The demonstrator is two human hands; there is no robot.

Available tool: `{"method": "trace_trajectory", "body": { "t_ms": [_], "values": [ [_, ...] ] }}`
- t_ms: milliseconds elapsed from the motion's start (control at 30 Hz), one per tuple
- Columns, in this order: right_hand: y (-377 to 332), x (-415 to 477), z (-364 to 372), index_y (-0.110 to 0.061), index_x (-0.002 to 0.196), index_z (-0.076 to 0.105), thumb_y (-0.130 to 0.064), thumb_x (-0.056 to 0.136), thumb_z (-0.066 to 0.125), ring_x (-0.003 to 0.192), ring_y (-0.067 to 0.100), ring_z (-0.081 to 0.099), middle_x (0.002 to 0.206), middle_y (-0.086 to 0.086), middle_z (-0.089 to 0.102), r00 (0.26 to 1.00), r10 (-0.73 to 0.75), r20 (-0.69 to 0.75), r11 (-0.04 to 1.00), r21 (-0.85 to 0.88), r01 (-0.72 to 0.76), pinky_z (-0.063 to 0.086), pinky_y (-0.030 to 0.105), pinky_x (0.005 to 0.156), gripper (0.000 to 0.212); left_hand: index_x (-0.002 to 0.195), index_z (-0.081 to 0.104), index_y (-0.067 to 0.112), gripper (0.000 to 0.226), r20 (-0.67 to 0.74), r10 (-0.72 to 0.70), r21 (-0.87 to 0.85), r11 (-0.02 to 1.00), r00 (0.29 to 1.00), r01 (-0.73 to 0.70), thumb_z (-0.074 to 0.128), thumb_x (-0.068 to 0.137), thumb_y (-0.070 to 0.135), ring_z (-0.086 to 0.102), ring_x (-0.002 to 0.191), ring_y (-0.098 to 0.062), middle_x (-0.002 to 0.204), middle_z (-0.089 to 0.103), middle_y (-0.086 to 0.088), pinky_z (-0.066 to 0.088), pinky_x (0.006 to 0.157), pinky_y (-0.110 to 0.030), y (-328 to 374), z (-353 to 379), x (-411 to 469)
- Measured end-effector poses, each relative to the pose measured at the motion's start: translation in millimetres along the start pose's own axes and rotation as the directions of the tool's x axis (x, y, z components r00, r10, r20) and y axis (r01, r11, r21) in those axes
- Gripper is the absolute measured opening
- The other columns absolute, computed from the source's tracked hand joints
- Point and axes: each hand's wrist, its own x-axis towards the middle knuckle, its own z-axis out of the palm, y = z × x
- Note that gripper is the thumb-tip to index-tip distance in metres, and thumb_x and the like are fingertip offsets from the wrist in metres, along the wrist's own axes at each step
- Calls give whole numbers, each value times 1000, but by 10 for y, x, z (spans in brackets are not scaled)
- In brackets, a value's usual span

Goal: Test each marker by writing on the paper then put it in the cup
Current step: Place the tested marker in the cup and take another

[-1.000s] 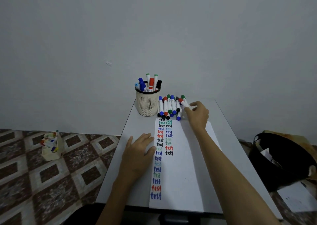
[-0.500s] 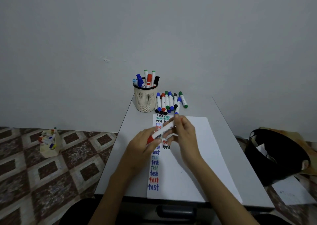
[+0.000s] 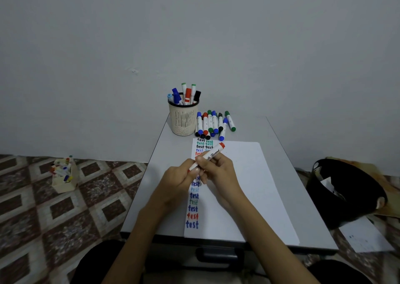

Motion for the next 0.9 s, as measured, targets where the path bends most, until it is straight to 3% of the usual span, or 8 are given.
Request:
{"method": "trace_trajectory", "body": {
  "t_ms": [167,333,500,600,733,833,900],
  "values": [
    [-15,15,1,3,94,61,-11,87,66,49,13,48,78,16,64,999,16,32,1000,26,-17,44,28,56,17,93,53,17,26,-24,-14,-46,999,1000,13,36,92,36,62,57,-8,63,61,4,40,49,-13,-15,3,-11],
    [-32,35,20,1,90,62,-12,88,65,48,13,46,74,13,62,999,34,42,999,4,-34,43,27,57,13,89,52,22,22,-34,-2,-83,997,999,-1,37,94,36,64,58,-16,65,63,-4,51,50,-32,-38,-2,-17],
    [-163,46,-55,3,93,60,-7,87,64,48,16,44,69,16,57,988,-49,144,997,-49,56,42,22,47,11,97,54,25,17,-77,30,-90,995,997,-37,41,93,35,65,59,-12,65,65,3,48,47,-26,-24,-27,-13],
    [-258,75,-77,2,94,63,-14,81,71,52,22,49,73,17,63,991,-78,106,989,-118,90,45,24,49,22,102,52,29,24,-114,53,-17,998,992,-55,38,93,46,65,59,-9,66,66,3,51,46,-32,9,-28,-26],
    [-304,145,-166,-1,87,54,-4,83,69,58,22,62,80,20,66,979,-152,-134,986,47,160,52,25,49,17,97,52,32,21,-189,26,105,994,982,-6,39,92,48,65,69,-4,76,67,11,51,51,-25,-58,-30,-33],
    [-184,91,-217,-3,89,53,3,83,66,67,27,67,84,22,67,973,-48,-226,992,104,73,58,30,58,16,104,56,32,24,-157,16,372,927,987,45,43,88,44,53,81,-6,86,56,12,45,71,-29,-213,6,14],
    [-68,23,-222,-1,91,57,5,84,64,64,26,65,80,20,66,975,25,-222,987,158,10,57,30,56,12,107,57,30,31,-112,-33,459,885,993,81,41,85,46,48,85,-12,87,50,7,39,79,-33,-275,33,44]
  ]
}}
